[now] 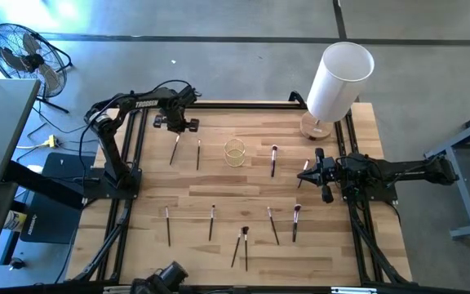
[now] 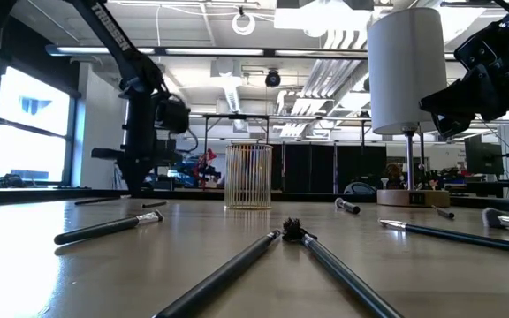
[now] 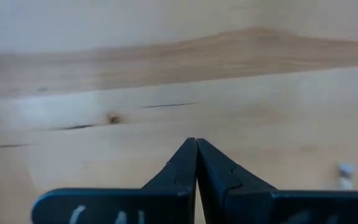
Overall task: Put items in baskets/containers
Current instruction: Put the black eyeshadow brush into the gold container
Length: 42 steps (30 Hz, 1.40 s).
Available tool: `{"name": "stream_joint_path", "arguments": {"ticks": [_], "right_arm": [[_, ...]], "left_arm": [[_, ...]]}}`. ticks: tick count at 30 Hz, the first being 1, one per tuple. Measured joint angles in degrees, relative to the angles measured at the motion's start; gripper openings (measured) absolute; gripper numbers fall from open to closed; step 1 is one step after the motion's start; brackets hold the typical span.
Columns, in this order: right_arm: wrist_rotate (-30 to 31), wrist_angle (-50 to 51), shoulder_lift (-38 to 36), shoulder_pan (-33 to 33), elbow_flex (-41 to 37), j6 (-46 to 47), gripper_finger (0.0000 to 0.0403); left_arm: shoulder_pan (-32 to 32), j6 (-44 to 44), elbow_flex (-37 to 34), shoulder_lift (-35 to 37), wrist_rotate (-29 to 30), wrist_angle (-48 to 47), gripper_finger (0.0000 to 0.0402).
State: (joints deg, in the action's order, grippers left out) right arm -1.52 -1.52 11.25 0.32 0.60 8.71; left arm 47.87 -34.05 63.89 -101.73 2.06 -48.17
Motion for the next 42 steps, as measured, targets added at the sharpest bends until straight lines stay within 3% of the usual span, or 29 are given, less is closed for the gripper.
{"name": "stream_joint_path", "arguments": {"ticks": [5,15,24,35,39,42], "right_arm": [[0.00,-0.01,0.00,-0.02,0.00,-0.01,0.0005],[0.00,0.00,0.00,-0.02,0.00,0.00,0.0005],[0.00,0.00,-0.02,0.00,0.00,0.00,0.0004],[0.00,0.00,-0.02,0.00,0.00,0.00,0.0004],[0.02,0.00,-0.02,0.00,0.00,0.00,0.0005],[0.03,0.00,-0.02,-0.01,0.00,0.00,0.0005]], "left_arm": [[-5.84,-0.92,0.03,5.33,4.75,-0.28,0.0001],[-16.74,-7.12,0.08,19.45,7.02,6.11,0.0000],[-22.92,-9.74,0.14,23.40,11.83,8.12,0.0000],[-20.39,-1.25,0.12,21.70,10.83,8.51,0.0000],[-14.20,1.11,0.12,21.25,3.41,8.26,0.0001],[-9.52,3.04,0.10,19.12,1.12,7.94,0.0010]]}}
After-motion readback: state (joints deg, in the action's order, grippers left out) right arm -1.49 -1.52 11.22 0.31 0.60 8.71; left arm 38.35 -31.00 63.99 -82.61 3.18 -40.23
